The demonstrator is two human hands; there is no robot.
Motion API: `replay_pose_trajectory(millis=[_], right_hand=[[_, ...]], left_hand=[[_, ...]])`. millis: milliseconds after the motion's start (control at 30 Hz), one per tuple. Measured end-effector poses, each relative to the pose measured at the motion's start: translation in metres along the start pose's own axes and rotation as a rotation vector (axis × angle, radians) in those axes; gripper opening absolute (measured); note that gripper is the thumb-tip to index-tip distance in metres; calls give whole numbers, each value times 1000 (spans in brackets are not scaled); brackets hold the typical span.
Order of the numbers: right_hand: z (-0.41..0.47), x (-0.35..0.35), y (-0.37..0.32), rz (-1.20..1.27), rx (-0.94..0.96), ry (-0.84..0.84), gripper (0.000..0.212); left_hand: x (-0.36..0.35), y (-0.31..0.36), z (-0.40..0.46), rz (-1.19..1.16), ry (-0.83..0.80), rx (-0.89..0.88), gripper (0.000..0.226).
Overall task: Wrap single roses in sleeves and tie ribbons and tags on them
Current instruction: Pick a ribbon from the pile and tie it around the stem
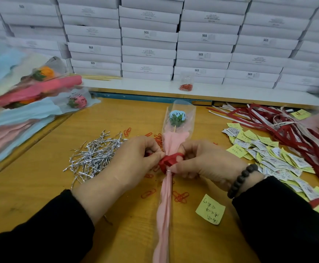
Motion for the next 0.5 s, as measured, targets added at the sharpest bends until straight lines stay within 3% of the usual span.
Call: replay_pose_trajectory(millis=[167,333,500], right_hand=[[-3,3,-4,78,1,44,32],[-1,10,-3,-192,11,136,24],[-2,14,-2,-275,28,153,24]], left_hand=[[-1,-2,1,8,-1,-5,19],[0,-1,1,21,3,7,18],[2,-1,0,14,28,25,17]])
Point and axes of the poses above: each hand's wrist, its own z-axis towards the middle knuckle, its own x-axis out of the back of the hand, y = z × x, the point moved 1 cm from there along z, towards the middle knuckle, and after that the axes turned 7 degrees about x, right-handed, at the moved point
